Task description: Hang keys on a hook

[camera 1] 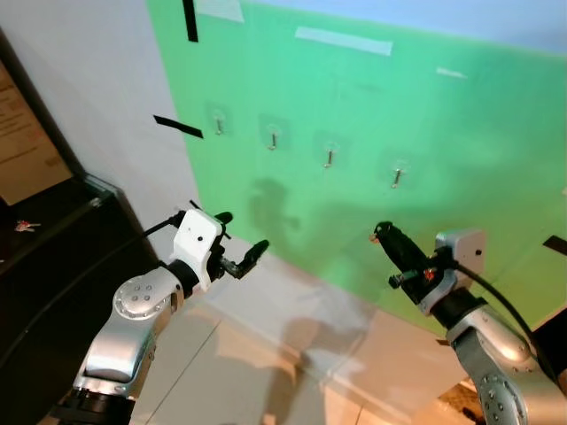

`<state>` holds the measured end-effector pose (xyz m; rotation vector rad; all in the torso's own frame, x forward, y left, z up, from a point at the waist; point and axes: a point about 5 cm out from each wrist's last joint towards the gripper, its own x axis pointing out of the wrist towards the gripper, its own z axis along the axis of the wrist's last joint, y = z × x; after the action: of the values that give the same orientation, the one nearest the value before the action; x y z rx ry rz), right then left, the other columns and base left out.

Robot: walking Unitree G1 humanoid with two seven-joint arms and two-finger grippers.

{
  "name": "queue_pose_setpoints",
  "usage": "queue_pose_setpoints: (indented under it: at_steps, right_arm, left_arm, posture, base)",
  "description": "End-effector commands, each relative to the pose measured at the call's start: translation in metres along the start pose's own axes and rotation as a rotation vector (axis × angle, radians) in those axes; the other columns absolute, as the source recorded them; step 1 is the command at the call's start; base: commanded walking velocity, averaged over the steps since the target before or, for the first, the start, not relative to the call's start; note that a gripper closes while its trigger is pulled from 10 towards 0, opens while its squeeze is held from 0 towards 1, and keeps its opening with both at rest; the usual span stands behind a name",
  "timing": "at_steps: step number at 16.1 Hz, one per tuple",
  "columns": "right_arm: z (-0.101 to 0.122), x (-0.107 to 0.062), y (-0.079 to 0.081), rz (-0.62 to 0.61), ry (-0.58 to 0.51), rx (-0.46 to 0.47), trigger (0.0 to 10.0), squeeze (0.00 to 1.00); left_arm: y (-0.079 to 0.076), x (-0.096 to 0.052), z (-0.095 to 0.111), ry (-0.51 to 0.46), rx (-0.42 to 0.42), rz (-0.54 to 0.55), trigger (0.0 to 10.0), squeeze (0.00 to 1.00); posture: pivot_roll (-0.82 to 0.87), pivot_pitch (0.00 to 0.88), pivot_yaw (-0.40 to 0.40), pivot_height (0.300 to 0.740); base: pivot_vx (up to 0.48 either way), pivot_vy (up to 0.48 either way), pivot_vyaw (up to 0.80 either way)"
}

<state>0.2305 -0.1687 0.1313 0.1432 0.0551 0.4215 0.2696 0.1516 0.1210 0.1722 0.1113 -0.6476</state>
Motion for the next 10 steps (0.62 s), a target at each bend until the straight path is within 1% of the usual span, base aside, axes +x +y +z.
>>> queue_pose_setpoints:
  at_steps: [1,3,5,8,10]
  right_arm:
    - [0.009,0.003,0.003,0.02,-0.032,0.008,10.0,0.0]
    - [0.017,0.007,0.008,0.062,-0.056,0.003,10.0,0.0]
    - [0.021,0.008,0.008,0.052,-0.069,0.006,10.0,0.0]
    - [0.029,0.003,0.001,0.019,-0.109,0.036,10.0,0.0]
    - [0.033,-0.003,0.003,0.059,-0.121,0.045,10.0,0.0]
  left_arm:
    - [-0.002,0.0,0.004,-0.007,-0.004,-0.039,10.0,0.0]
    - [-0.008,0.0,0.012,-0.041,-0.036,-0.145,10.0,0.0]
    - [-0.011,0.0,0.014,-0.043,-0.041,-0.192,10.0,0.0]
    - [-0.019,-0.005,0.016,-0.032,-0.087,-0.31,10.0,0.0]
    - [-0.023,-0.008,0.017,-0.025,-0.127,-0.385,10.0,0.0]
  posture:
    - [-0.12,0.0,0.047,0.74]
    - [-0.12,0.0,0.046,0.74]
    - [-0.12,0.0,0.046,0.74]
    - [-0.12,0.0,0.047,0.74]
    - [-0.12,0.0,0.05,0.74]
  base:
    - [0.0,0.0,0.0]
    - [0.0,0.0,0.0]
    - [0.0,0.0,0.0]
    - [0.0,0.0,0.0]
    - [0.0,0.0,0.0]
